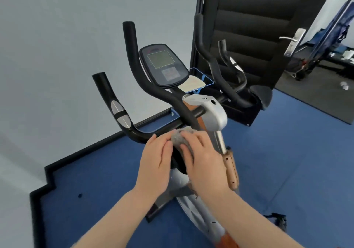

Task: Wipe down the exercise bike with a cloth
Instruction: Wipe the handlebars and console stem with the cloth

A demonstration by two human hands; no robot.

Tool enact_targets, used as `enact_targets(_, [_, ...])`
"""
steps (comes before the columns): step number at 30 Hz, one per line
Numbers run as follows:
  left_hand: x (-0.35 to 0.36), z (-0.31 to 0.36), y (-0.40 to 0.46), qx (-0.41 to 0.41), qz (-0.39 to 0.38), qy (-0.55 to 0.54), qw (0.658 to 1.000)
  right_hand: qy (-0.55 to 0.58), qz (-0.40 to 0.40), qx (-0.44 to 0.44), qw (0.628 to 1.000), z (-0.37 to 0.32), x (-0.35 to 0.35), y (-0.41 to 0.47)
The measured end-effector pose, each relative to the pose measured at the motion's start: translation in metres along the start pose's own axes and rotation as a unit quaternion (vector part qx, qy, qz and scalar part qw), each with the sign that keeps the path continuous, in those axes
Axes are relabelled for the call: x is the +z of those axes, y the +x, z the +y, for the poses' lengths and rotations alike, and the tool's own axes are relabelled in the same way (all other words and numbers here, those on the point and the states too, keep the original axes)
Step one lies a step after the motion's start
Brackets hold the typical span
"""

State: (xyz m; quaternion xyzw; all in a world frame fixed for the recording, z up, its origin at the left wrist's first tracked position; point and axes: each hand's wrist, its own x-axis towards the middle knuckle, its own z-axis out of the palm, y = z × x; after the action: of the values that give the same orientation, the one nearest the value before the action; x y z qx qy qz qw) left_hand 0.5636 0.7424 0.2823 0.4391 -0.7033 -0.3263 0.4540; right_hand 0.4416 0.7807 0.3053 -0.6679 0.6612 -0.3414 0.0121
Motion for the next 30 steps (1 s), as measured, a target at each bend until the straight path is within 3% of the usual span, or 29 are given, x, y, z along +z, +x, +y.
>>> enact_targets(4, [0.008, 0.0, -0.008, -0.027, 0.028, -0.015, 0.999, 0.108, -0.034, 0.043, 0.993, 0.018, -0.01, -0.022])
enact_targets(8, [0.021, 0.008, -0.009, -0.027, 0.074, -0.047, 0.996, 0.16, 0.011, 0.045, 0.986, 0.012, -0.011, 0.015])
enact_targets(12, [0.028, 0.009, -0.013, -0.037, 0.095, -0.068, 0.992, 0.124, -0.027, 0.021, 0.992, 0.005, 0.003, 0.008])
enact_targets(15, [0.032, 0.0, -0.016, -0.078, 0.097, -0.133, 0.983, 0.169, -0.039, 0.036, 0.984, 0.017, -0.002, -0.016])
enact_targets(20, [0.037, -0.002, -0.014, -0.046, 0.117, -0.148, 0.981, 0.193, -0.013, 0.051, 0.98, 0.017, -0.011, 0.021])
enact_targets(24, [0.036, -0.004, -0.015, -0.041, 0.109, -0.154, 0.981, 0.114, -0.03, 0.011, 0.993, 0.012, 0.003, 0.001])
enact_targets(30, [0.034, -0.004, -0.014, -0.041, 0.104, -0.148, 0.983, 0.142, -0.017, 0.025, 0.989, 0.023, -0.012, 0.008])
